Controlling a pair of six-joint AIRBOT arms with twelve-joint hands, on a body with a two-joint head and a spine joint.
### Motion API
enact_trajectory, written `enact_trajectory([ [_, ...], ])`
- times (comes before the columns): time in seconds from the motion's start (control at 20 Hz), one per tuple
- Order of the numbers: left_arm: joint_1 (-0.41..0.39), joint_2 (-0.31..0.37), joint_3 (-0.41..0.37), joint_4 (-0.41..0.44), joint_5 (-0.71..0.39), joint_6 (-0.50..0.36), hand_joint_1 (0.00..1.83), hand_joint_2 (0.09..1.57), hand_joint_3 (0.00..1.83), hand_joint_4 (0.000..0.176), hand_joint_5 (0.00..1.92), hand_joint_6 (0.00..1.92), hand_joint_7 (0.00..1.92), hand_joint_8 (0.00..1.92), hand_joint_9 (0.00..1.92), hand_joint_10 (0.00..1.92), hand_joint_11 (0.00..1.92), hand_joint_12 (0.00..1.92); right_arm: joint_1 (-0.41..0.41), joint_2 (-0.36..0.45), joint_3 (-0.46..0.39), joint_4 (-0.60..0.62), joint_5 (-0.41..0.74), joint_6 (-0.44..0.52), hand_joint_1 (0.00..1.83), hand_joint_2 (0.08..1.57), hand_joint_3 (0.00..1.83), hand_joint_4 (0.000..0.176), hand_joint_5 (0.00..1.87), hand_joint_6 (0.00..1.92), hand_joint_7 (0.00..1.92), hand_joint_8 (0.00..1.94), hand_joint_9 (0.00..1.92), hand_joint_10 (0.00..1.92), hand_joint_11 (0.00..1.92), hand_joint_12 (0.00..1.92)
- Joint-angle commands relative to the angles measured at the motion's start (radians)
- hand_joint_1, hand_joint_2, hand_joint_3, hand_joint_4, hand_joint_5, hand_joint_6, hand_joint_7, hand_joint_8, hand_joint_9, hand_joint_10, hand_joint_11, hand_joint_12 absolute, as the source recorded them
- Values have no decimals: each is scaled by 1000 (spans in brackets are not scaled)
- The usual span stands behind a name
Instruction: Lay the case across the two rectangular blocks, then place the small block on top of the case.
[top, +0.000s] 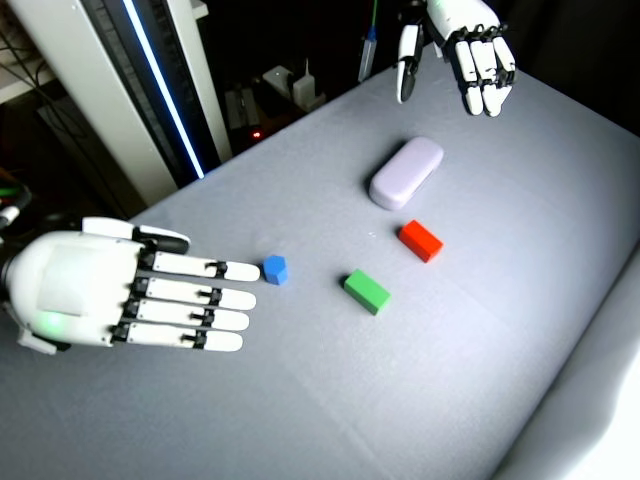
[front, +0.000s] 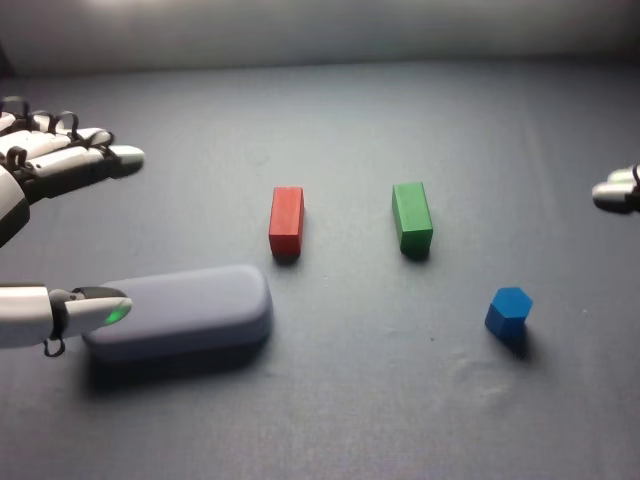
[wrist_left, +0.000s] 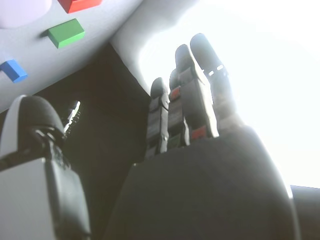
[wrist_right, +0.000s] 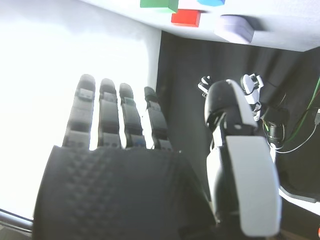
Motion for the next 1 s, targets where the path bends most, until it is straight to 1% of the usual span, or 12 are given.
enact_trajectory([
  [0.0,-9,-5,6,-10,-118,-4,537,982,6,98,353,2,270,2,266,18,0,533,7,5,3,29,113,8,638,1286,7,0,362,2,339,4,344,12,112,659],
  [0.05,-9,-5,6,-10,-117,-4,563,979,2,89,361,2,278,2,284,14,0,570,7,5,3,29,111,8,647,1286,4,0,362,1,338,2,343,8,112,660],
  [0.1,-10,-5,7,-6,-110,-4,589,964,0,96,362,1,302,4,320,16,0,609,7,5,3,27,110,8,637,1291,4,0,356,0,335,0,340,5,107,660],
  [0.15,-15,-8,10,5,-90,-4,629,948,0,88,368,1,329,5,344,15,0,704,7,4,4,26,108,8,636,1290,3,0,358,2,335,1,344,6,112,663],
  [0.2,-25,-16,16,22,-59,-4,617,924,0,80,385,3,344,4,357,11,0,801,7,2,5,25,106,8,644,1294,4,0,349,0,323,0,333,1,97,659],
  [0.35,-96,-63,51,83,84,-3,688,806,0,73,371,0,304,0,369,6,0,843,10,0,7,22,102,8,661,1286,0,0,367,6,335,4,347,5,110,655],
  [0.45,-141,-92,77,104,174,8,690,750,0,87,339,0,291,1,377,5,0,868,9,0,7,20,102,8,662,1287,0,0,370,4,332,1,340,1,109,647],
  [0.5,-164,-113,96,112,228,20,712,736,0,84,326,0,290,1,381,5,11,883,9,0,8,20,102,8,649,1287,0,0,362,0,326,0,342,2,117,650],
  [0.6,-195,-145,120,113,294,47,755,718,0,97,295,0,263,0,340,0,0,814,10,0,9,19,102,8,621,1289,1,0,355,0,318,0,336,0,112,643],
  [0.65,-204,-155,127,112,317,60,768,717,0,91,295,1,265,2,343,3,0,810,10,0,9,19,102,8,644,1290,1,0,358,1,320,0,330,0,105,636],
  [0.75,-216,-170,139,103,356,89,745,741,3,105,273,0,238,1,329,1,0,766,10,0,9,17,102,8,652,1294,2,0,353,0,317,1,332,2,117,638],
  [0.95,-255,-210,162,73,443,186,797,760,1,104,287,2,248,2,327,1,0,778,10,0,10,17,102,8,639,1291,1,0,358,1,326,3,350,6,140,635],
])
